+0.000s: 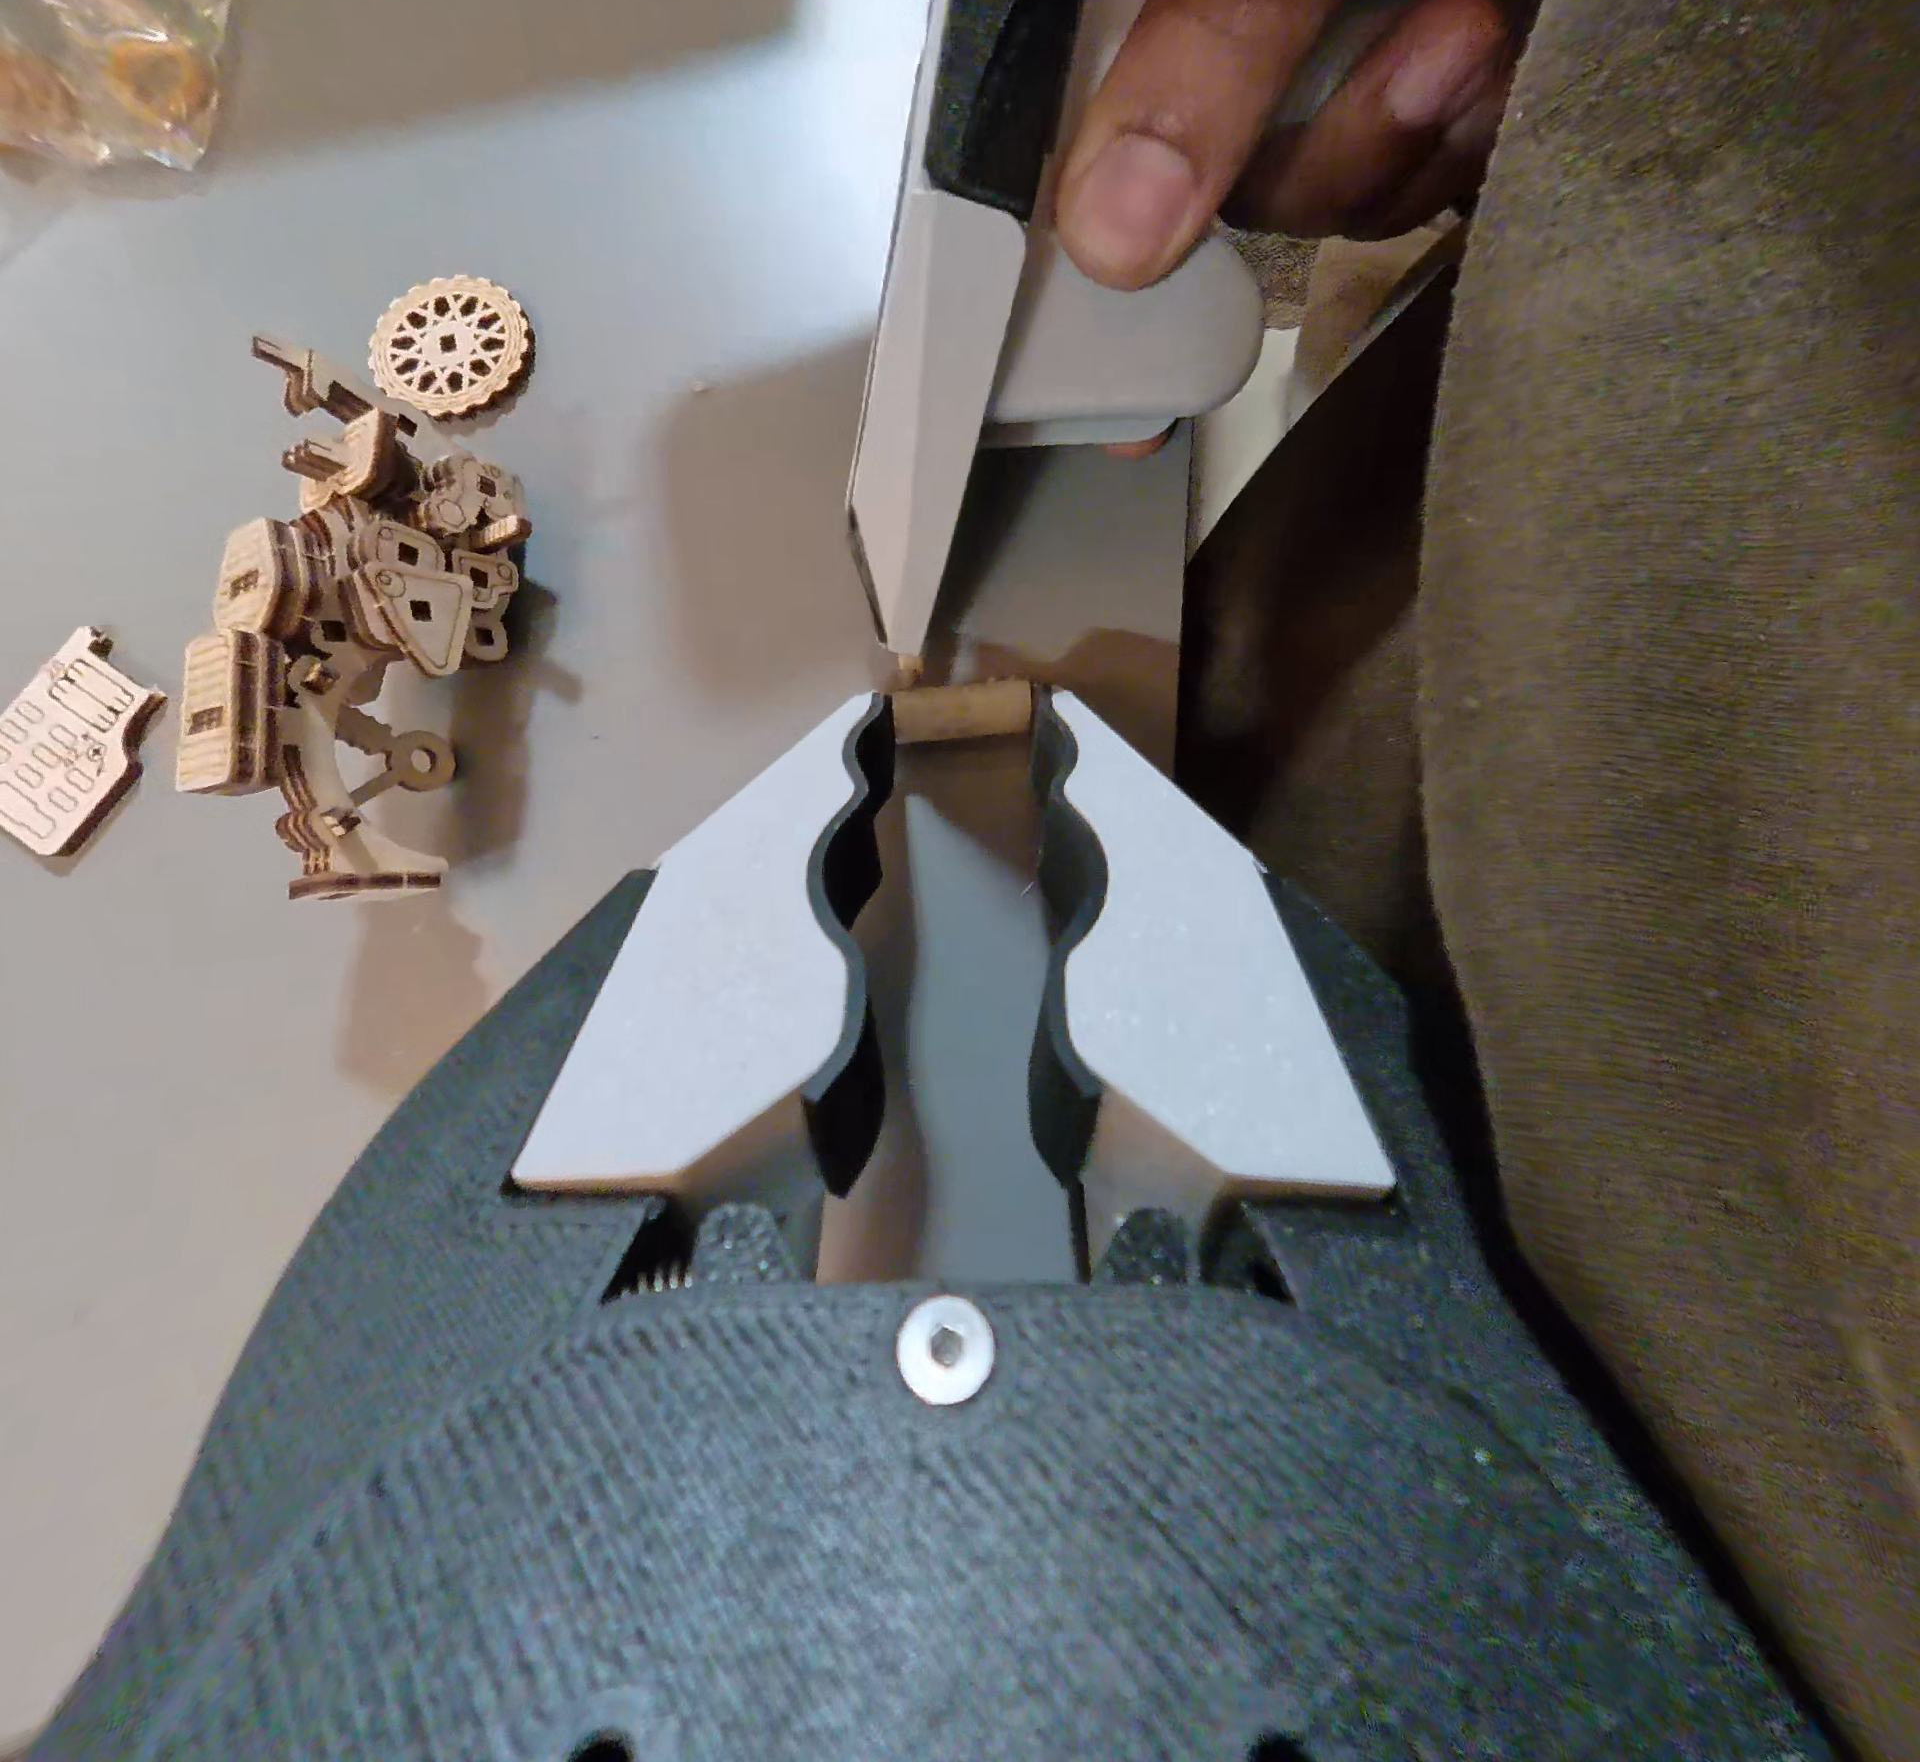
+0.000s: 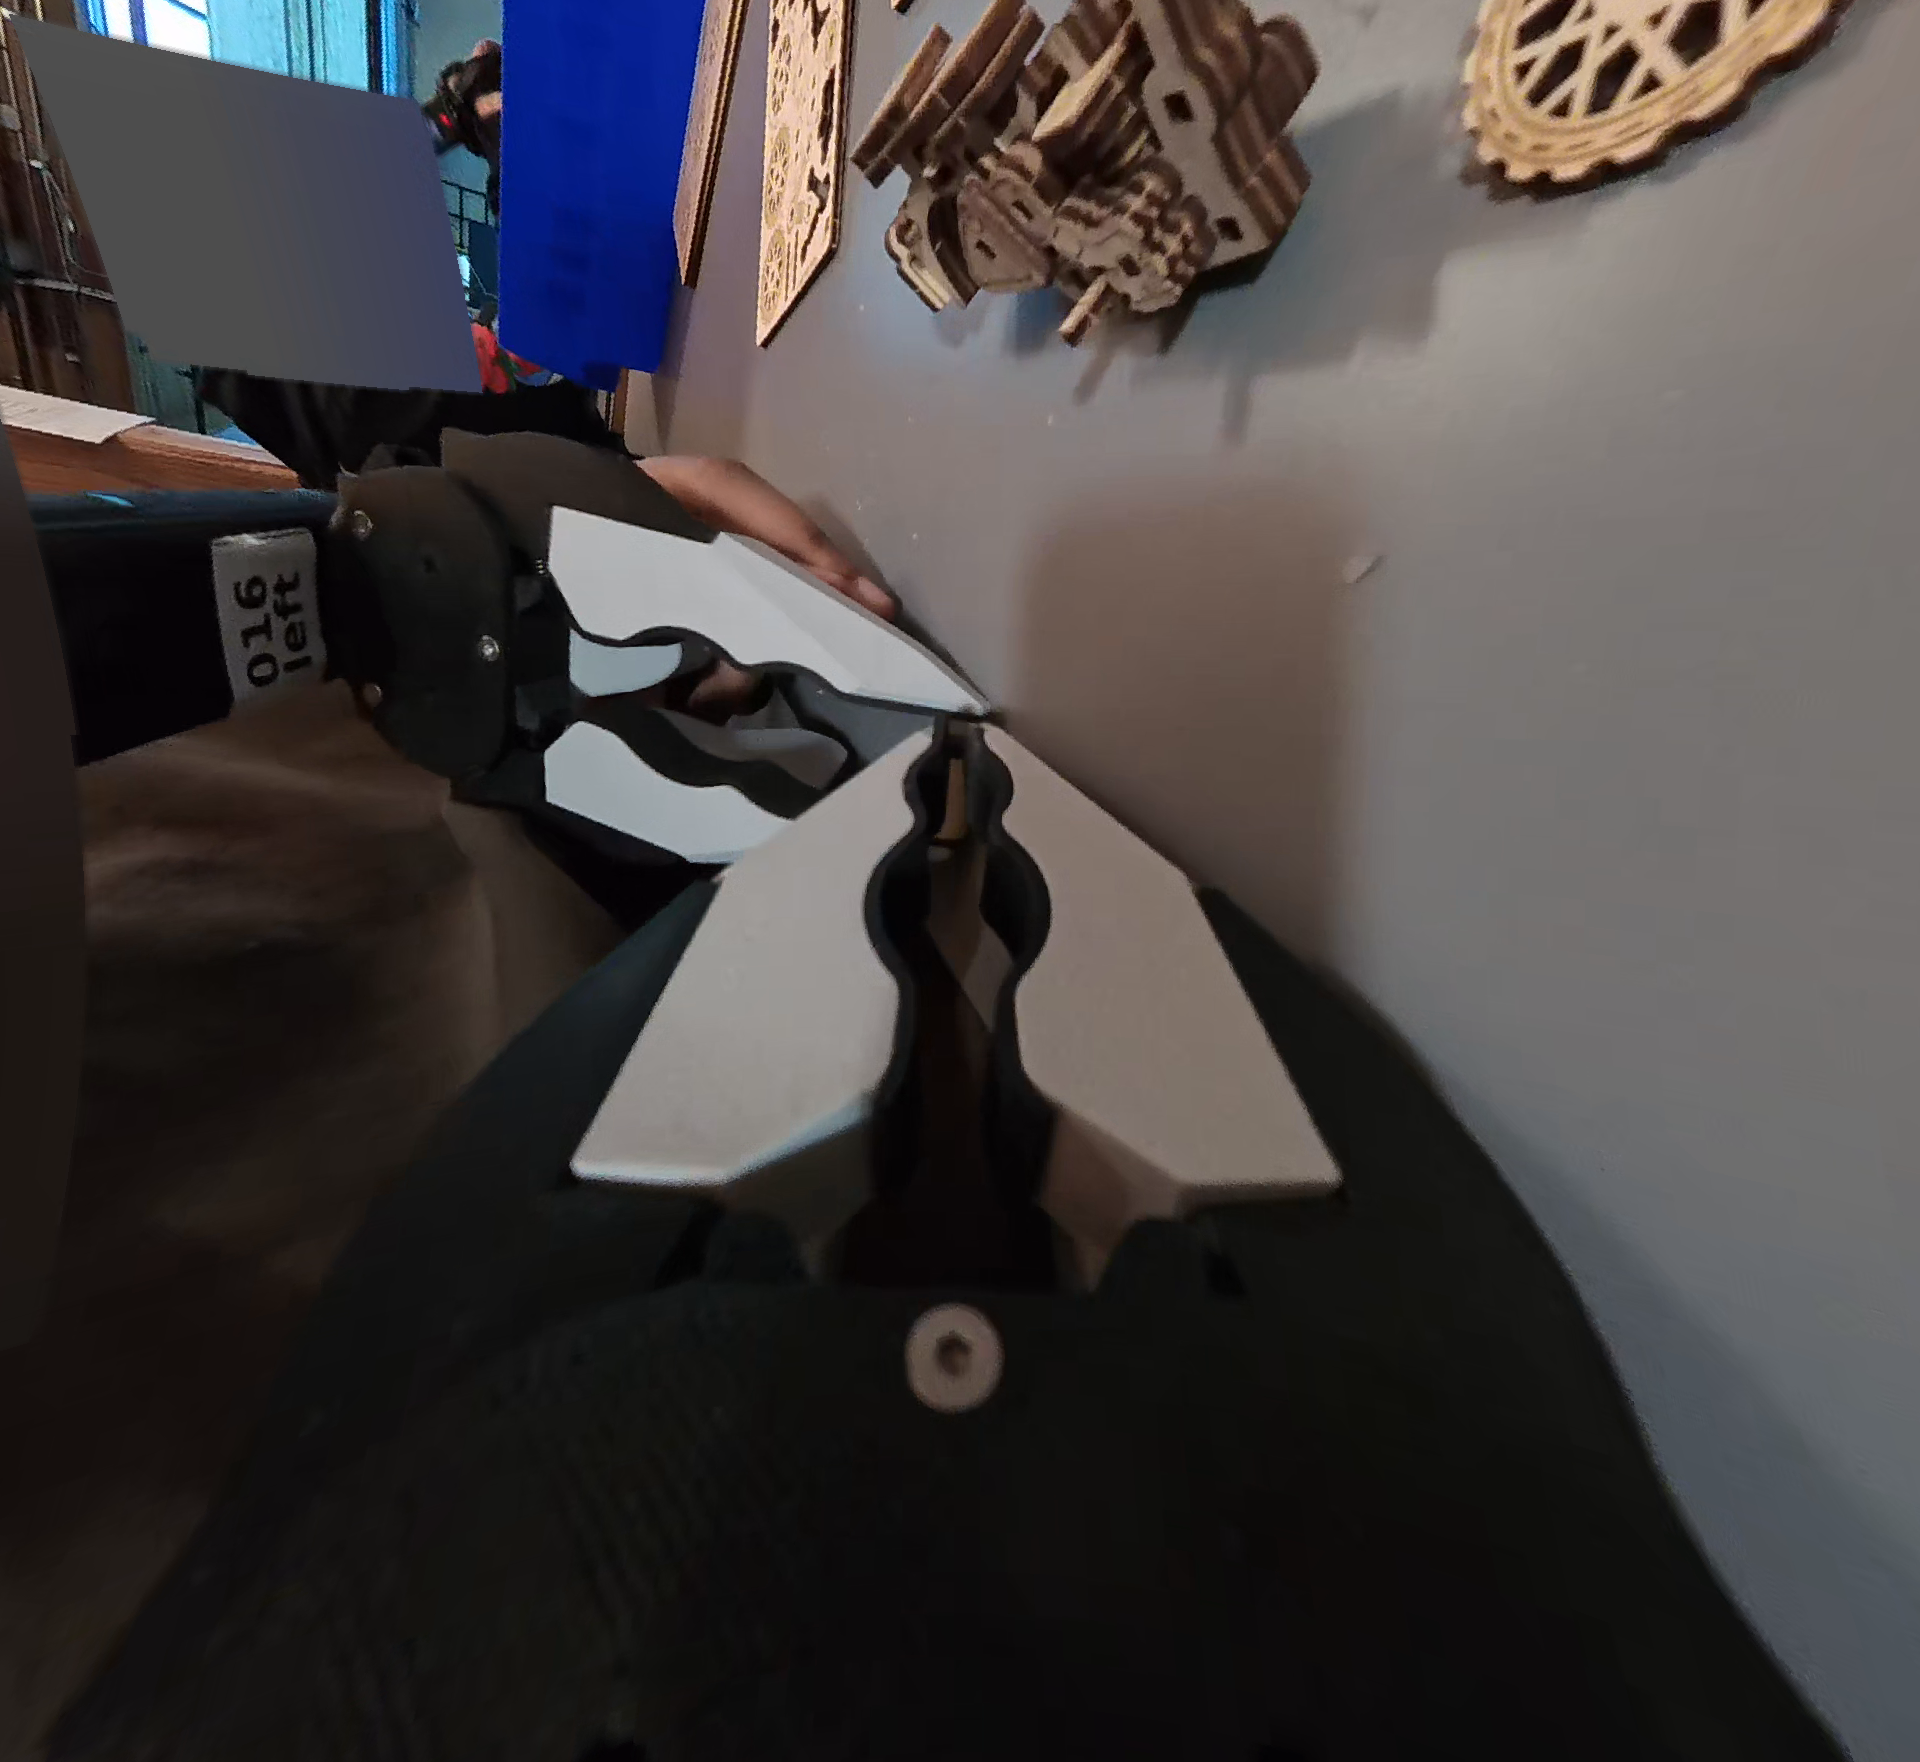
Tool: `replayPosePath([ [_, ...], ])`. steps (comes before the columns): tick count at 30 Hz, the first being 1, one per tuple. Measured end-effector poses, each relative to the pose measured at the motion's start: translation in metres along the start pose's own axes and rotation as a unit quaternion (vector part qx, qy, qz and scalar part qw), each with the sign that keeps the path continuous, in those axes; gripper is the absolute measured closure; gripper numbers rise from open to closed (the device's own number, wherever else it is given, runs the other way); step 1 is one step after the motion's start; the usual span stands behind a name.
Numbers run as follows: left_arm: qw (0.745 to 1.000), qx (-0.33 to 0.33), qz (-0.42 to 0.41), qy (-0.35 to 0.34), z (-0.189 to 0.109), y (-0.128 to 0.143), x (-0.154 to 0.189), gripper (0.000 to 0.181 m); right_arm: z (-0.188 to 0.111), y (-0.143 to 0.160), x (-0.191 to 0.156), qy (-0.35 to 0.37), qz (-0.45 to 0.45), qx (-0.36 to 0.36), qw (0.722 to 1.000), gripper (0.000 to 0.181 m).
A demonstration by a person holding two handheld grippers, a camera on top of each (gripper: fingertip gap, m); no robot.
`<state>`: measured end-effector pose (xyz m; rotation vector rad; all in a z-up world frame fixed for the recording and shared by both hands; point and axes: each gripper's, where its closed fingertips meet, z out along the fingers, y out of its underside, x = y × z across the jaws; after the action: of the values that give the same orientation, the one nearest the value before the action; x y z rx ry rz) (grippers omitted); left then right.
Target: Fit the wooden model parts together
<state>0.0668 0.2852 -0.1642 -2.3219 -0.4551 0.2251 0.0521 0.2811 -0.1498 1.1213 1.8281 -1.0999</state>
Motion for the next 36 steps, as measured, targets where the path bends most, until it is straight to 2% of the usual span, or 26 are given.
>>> replayPosePath([
  [26,1.000,0.000,-0.003,0.003,0.000,0.000,0.000,0.151,-0.002,0.014,-0.003,-0.031,-0.039,-0.083,0.995,0.180],
  [36,1.000,0.000,-0.005,0.006,0.000,0.000,0.000,0.151,-0.001,0.011,-0.001,-0.004,-0.053,-0.057,0.997,0.180],
])
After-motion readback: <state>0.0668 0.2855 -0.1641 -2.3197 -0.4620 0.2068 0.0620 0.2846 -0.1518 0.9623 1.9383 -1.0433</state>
